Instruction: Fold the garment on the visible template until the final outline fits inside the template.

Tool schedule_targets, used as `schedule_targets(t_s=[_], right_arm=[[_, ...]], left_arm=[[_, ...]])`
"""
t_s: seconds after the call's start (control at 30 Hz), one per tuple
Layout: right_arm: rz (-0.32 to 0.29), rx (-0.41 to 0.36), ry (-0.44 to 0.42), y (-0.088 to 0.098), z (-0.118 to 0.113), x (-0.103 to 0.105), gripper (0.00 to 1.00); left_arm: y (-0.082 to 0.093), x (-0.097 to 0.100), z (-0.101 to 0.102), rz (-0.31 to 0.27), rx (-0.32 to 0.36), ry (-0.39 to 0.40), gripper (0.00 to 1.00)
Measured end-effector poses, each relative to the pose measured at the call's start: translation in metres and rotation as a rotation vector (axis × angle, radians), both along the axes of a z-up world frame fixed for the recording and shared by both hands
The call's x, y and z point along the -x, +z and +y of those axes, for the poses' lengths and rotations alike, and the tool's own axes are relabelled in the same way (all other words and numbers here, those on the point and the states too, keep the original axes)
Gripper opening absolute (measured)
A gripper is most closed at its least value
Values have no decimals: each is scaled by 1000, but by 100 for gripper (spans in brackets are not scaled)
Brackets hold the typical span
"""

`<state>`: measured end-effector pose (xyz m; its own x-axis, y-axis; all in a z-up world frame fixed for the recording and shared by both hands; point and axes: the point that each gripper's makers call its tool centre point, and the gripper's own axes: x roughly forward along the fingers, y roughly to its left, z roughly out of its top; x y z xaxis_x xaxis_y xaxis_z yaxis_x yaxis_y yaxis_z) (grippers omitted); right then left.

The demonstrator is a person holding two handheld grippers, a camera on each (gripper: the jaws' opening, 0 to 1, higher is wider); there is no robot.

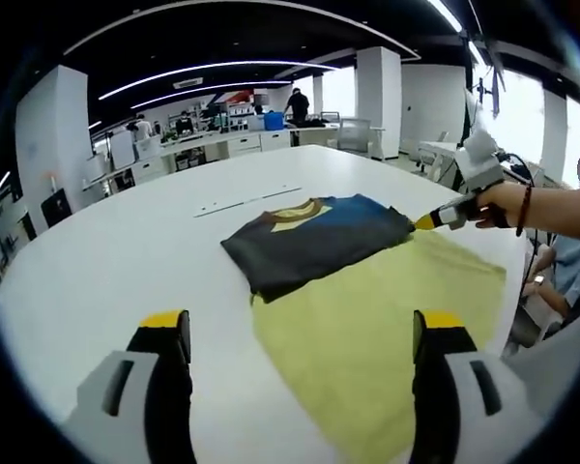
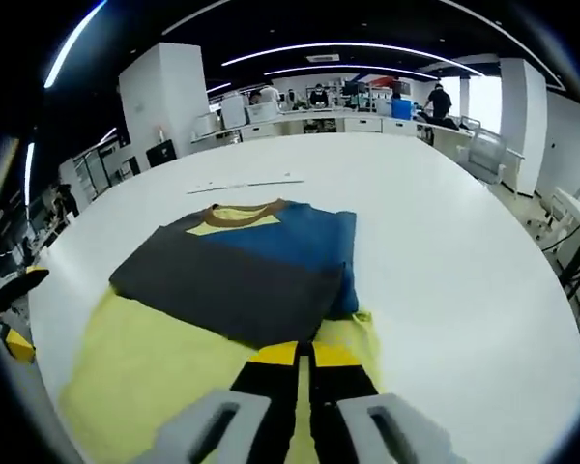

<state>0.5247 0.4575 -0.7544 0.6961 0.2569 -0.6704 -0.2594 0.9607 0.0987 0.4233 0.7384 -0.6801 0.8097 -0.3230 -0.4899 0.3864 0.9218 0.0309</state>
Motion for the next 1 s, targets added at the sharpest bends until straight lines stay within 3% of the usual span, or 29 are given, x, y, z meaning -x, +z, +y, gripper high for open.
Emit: schedule_targets(t_s=[0.07,0.17,0.33,0.5,0.6,0.7,0.83,1.0], right_arm=[[-12,0,6,2,-3,1,1],[-25,-8,41,5,-2,3,13],[-22,-76,84,15,6,10,39],[13,-120,201,26,22,24,65],[15,-152,279,37,34,33,81],[24,-152,376,43,43,46,87],[35,-155,426,48,45,60,100],[47,-120,500,50,37,80,100]], left_arm=[[-1,1,1,4,-1,0,94],[-3,3,1,13,3,-3,95],[-4,6,-3,26,23,-21,99],[-5,11,-8,51,93,-52,99],[-6,13,-10,56,96,-67,99],[-8,17,-13,68,83,-95,99],[-9,24,-17,78,68,-144,99],[-12,33,-21,98,40,-203,99]])
